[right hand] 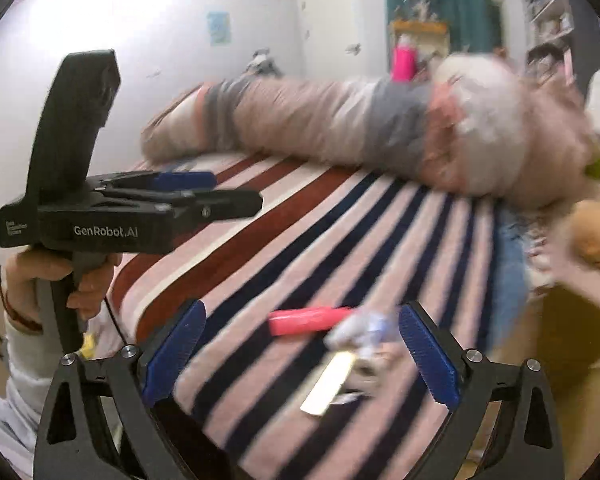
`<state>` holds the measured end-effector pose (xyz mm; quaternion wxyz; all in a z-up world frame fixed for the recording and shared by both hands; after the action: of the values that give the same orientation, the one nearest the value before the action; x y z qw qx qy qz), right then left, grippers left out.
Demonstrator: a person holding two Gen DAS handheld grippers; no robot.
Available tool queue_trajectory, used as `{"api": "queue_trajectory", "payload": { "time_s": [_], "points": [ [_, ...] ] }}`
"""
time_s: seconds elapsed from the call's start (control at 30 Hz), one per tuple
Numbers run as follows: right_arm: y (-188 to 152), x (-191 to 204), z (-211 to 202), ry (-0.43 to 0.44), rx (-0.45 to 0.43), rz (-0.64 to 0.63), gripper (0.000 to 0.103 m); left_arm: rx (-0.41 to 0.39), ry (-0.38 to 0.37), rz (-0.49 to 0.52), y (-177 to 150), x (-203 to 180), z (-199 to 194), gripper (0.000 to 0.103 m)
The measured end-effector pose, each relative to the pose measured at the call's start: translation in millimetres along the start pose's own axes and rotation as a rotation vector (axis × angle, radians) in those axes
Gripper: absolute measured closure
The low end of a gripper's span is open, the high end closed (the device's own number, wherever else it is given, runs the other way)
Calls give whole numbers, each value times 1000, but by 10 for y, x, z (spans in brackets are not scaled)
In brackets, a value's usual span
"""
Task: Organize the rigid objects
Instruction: 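Grasp the pink spray bottle with the right tool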
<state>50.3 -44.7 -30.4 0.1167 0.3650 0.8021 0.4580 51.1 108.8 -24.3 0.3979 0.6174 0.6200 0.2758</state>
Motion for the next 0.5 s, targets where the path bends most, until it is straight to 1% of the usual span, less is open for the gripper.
{"api": "queue_trajectory", "payload": {
  "time_s": [0.03,0.13,0.2,0.27,0.3,0.43,0.47,0.5],
  "points": [
    [-41,52,166,25,34,16,17,6,9,-9,-64,92,18,19],
    [-215,86,641,75,122,75,19,20,15,-51,-254,374,82,19],
    [-356,2,984,93,174,168,19,32,5,-90,-376,515,136,19],
    [-475,-125,1233,103,202,276,19,38,15,-110,-463,599,153,19],
    [-515,-183,1334,97,217,318,19,42,24,-118,-504,649,166,19],
    [-614,-388,1718,30,241,471,32,45,26,-154,-595,781,191,19],
    [-613,-424,1776,8,235,502,33,45,28,-159,-599,797,198,19],
    [-603,-446,1831,-8,227,516,37,46,35,-163,-613,818,202,19]
  ]
}}
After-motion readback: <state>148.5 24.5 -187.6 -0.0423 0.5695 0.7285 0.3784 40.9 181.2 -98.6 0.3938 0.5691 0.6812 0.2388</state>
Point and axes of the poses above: each gripper's, at about its wrist camera, not at the fingertips, and z roughly the way its jaws point, x to its left, y to its top, the point moved 3 cm from there along z, roughly the way its jaws point, and after that the axes turned 6 degrees about -x, right-handed, at the moved point
